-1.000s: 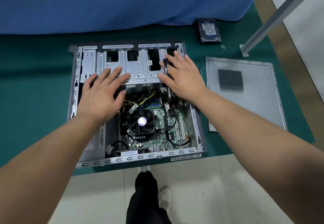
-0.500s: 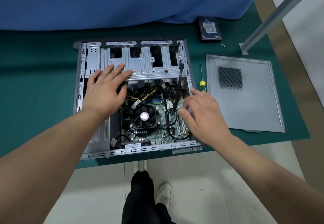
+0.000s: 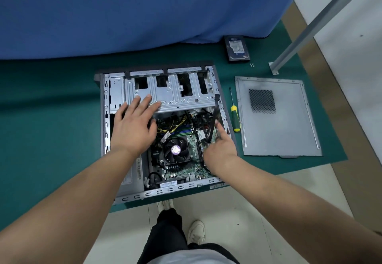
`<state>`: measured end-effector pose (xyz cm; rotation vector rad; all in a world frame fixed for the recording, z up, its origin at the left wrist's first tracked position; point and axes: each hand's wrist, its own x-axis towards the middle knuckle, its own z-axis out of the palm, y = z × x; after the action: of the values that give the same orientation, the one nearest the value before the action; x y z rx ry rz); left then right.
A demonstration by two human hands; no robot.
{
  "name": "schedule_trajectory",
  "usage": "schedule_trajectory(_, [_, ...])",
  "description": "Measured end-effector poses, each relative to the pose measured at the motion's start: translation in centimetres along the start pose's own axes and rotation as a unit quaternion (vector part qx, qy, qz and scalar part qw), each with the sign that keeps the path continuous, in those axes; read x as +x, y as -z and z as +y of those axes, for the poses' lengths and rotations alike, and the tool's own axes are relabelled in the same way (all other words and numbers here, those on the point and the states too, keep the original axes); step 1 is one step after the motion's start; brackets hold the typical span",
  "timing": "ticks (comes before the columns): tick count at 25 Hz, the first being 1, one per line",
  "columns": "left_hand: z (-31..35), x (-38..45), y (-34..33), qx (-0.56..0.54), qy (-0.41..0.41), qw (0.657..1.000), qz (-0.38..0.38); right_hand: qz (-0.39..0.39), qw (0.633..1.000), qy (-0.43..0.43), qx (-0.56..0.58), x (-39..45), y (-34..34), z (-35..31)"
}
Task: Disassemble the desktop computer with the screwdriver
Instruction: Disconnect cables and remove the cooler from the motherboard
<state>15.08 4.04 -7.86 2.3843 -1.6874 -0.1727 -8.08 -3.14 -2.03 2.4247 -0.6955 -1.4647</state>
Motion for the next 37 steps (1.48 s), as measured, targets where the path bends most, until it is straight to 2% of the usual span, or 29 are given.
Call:
schedule_trajectory(4, [-0.2,-0.3,-0.2,-0.001,-0.010,1.000,-0.008,0.116,0.988,-0.013,0.097,-2.8,-0.1,0.5])
schedule_trajectory(8, [0.1,-0.7,0.3,-0.030,-0.016,0.999,-0.031,0.208,0.951,-0.036,0.226,-6.6,-0.5,1.1])
schedule_trajectory(11, [0.8,-1.4,2.3,-0.116,-0.037,0.991,-0.057,0.260,0.924,-0.049,0.277,-9.6,0.8,2.0])
schedule_trajectory(13, [2.1,-3.2,4.0,-0.242,-0.059,0.964,-0.092,0.308,0.909,-0.077,0.270,-11.1,2.0,3.2])
schedule_trajectory(16, [5.4,-6.1,6.8,-0.443,-0.066,0.877,-0.172,0.391,0.868,-0.134,0.275,-12.1,5.2,5.3])
schedule_trajectory(17, [6.5,-6.4,7.4,-0.479,-0.057,0.862,-0.158,0.428,0.842,-0.147,0.294,-12.1,6.5,5.9])
schedule_trajectory(19, [7.7,-5.6,8.6,-0.494,-0.017,0.866,-0.078,0.506,0.783,-0.137,0.335,-11.6,9.2,6.9])
schedule_trajectory(20, [7.8,-4.8,9.1,-0.492,0.010,0.870,-0.032,0.524,0.767,-0.110,0.352,-11.1,10.3,7.2])
schedule_trajectory(23, [5.7,-2.5,10.3,-0.515,0.083,0.850,0.072,0.499,0.783,-0.024,0.370,-9.4,11.2,7.5])
schedule_trajectory(25, [3.2,-1.1,10.7,-0.528,0.115,0.833,0.119,0.484,0.786,-0.014,0.384,-7.9,9.7,7.4])
schedule_trajectory(30, [-2.0,1.4,10.7,-0.604,0.206,0.747,0.186,0.407,0.805,-0.036,0.429,-4.2,3.4,6.6])
schedule_trajectory(34, [-5.7,2.1,9.1,-0.617,0.289,0.693,0.236,0.363,0.785,-0.096,0.492,-2.7,-1.2,5.4])
schedule_trajectory(37, [-7.8,1.9,7.1,-0.610,0.413,0.637,0.227,0.291,0.765,-0.105,0.565,-1.9,-3.2,4.5])
